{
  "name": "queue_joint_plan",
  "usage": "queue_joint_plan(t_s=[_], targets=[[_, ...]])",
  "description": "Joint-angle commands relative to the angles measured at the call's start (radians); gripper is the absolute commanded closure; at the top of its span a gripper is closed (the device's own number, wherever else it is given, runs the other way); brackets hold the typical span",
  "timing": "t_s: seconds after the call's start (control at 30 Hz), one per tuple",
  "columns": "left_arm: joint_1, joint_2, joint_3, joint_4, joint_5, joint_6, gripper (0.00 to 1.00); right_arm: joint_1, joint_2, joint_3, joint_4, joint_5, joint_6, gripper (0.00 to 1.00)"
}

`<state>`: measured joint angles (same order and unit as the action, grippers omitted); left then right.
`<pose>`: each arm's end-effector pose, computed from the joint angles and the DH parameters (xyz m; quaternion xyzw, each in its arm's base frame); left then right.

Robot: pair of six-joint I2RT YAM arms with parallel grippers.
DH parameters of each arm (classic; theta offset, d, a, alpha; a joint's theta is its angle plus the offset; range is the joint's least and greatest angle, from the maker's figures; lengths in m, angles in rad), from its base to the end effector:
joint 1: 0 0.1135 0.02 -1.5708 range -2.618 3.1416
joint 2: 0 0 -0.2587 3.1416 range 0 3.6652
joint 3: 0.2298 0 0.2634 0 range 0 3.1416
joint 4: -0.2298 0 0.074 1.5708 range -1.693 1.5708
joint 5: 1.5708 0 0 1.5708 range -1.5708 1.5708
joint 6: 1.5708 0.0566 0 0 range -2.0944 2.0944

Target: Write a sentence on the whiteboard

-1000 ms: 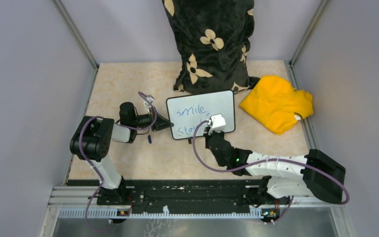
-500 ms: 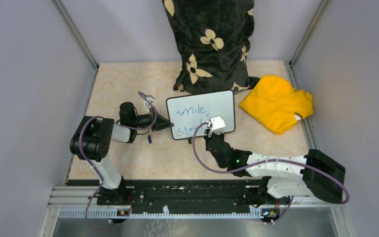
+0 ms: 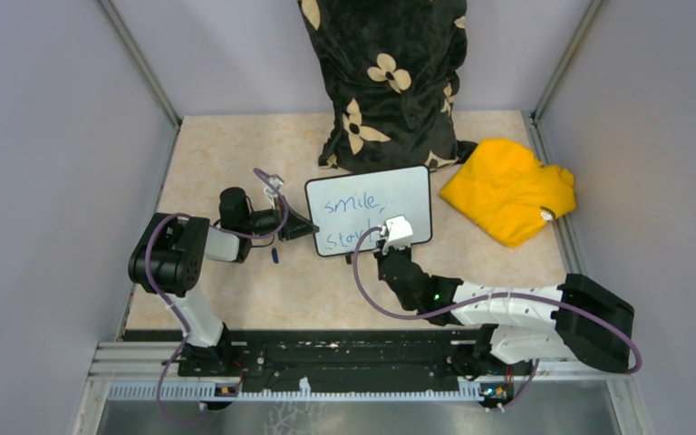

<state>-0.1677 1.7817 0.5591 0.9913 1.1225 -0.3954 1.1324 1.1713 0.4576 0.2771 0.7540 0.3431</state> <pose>0.3011 -0.1027 0.1233 0.2529 0.6969 -0.5469 0.3889 0.1442 0.2162 0.1805 -0.1190 0.8000 0.1062 0.5784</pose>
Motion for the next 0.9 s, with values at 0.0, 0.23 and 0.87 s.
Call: queue_joint_plan(t_s=[0.0, 0.23, 0.87], targets=[[-0.013, 0.026, 0.009, -0.054, -0.007, 0.009, 1.0, 0.012, -0.013, -0.001, 0.005, -0.002, 0.01, 1.0], [-0.015, 0.027, 0.009, -0.054, -0.007, 0.01, 1.0, 0.012, -0.049, 0.014, 0.004, 0.0, -0.004, 1.0], [-0.015, 0.028, 0.011, -0.057, -0.007, 0.01, 1.0, -0.031, -0.079, 0.057, 0.087, 0.041, -0.083, 1.0]])
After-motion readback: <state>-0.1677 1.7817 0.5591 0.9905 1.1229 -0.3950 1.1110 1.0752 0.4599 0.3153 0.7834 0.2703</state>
